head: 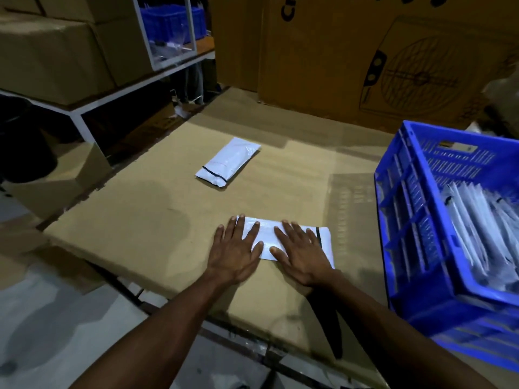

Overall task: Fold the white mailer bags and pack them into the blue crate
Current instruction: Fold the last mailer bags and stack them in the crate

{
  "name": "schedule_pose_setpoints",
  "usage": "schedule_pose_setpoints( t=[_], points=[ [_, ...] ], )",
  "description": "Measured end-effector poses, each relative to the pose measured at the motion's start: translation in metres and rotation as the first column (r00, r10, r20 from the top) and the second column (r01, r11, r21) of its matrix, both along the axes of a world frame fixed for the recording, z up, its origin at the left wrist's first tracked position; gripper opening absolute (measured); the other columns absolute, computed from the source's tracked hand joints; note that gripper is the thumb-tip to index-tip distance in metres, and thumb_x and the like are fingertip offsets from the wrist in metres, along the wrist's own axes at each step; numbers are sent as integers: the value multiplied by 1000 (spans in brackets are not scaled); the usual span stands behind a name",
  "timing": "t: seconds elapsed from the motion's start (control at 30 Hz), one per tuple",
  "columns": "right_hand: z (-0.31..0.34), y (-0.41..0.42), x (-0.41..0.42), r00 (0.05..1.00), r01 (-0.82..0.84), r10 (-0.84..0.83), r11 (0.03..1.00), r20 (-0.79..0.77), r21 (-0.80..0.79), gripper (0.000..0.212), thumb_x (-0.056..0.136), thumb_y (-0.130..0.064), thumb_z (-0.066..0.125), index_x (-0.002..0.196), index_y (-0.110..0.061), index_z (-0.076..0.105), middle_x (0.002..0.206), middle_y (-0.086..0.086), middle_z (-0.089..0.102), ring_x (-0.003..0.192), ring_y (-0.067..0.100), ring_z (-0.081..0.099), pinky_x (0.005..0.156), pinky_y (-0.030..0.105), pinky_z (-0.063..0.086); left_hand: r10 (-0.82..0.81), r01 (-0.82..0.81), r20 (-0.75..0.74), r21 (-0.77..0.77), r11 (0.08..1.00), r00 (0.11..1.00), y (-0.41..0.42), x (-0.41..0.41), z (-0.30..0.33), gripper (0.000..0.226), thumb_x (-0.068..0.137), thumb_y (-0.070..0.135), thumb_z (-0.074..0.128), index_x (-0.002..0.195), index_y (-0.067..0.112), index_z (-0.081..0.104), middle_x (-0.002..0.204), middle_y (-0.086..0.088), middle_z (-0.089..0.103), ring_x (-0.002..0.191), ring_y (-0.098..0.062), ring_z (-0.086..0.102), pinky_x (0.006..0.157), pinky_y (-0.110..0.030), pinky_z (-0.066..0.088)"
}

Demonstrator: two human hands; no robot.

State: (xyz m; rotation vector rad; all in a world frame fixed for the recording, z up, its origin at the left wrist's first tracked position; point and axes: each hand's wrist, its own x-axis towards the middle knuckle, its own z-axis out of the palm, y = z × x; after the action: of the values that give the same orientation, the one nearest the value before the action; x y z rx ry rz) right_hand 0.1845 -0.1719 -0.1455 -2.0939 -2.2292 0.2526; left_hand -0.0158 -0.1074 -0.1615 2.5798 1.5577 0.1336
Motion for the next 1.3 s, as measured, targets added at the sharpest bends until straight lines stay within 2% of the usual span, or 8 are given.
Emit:
schedule_pose_setpoints(
  t=[0.13,0.3,0.47,0.63,0.83,1.0,1.17,1.3],
  points=[
    [-13,-28,31,995,101,-96,974,-35,202,75,100,-61,39,148,-4,42,154,28,32,142,42,35,115,52,29,-16,16,11,-12,1000,1000,0,2,1,80,87,63,-10,161,35,6,170,-8,-2,156,-25,-6,123,-50,0],
    [-4,-31,40,992,65,-77,991,98,114,101,85,-86,14,159,-18,8,164,12,-4,153,32,-3,119,54,-2,-36,36,5,2,999,999,6,1,-4,76,91,60,-6,161,35,10,169,-11,0,156,-27,-4,122,-53,1],
    [7,-18,33,962,-271,258,935,86,231,65,103,-57,28,152,-14,36,160,15,29,147,38,27,115,55,28,-75,73,40,34,997,996,17,0,-9,73,94,59,0,160,35,20,169,-10,9,155,-28,6,120,-55,5],
    [4,-15,24,938,-342,299,877,174,339,46,105,-25,22,120,-1,59,135,24,57,119,42,59,95,51,52,-112,111,82,24,994,990,12,0,-2,87,89,72,9,161,24,16,170,-3,7,156,-22,-1,118,-63,4],
    [11,-9,16,970,-231,195,926,145,300,36,99,-18,31,106,-2,62,123,19,64,113,35,63,87,41,55,-246,221,94,214,951,965,10,-4,-3,74,84,65,44,139,17,57,152,-4,50,141,-26,45,96,-74,40],
    [18,-3,11,994,-105,103,975,20,195,48,100,-43,37,119,-6,61,144,13,53,129,32,54,99,47,46,-198,171,95,238,956,976,12,-1,-6,64,87,59,41,129,18,66,140,-1,61,132,-22,55,98,-71,42],
    [16,3,17,993,-74,82,993,84,-93,113,75,-85,-14,150,-21,40,162,-7,25,151,21,20,117,60,12,-181,160,130,155,975,975,11,0,-6,78,88,66,28,148,21,49,158,3,41,148,-18,33,114,-70,18],
    [30,8,14,980,-115,124,991,158,-66,63,97,-57,22,137,-20,54,155,-4,41,147,25,31,109,64,26,-172,166,81,75,983,982,11,-2,2,91,82,75,14,156,25,34,165,7,25,153,-14,17,117,-66,7]
  ],
)
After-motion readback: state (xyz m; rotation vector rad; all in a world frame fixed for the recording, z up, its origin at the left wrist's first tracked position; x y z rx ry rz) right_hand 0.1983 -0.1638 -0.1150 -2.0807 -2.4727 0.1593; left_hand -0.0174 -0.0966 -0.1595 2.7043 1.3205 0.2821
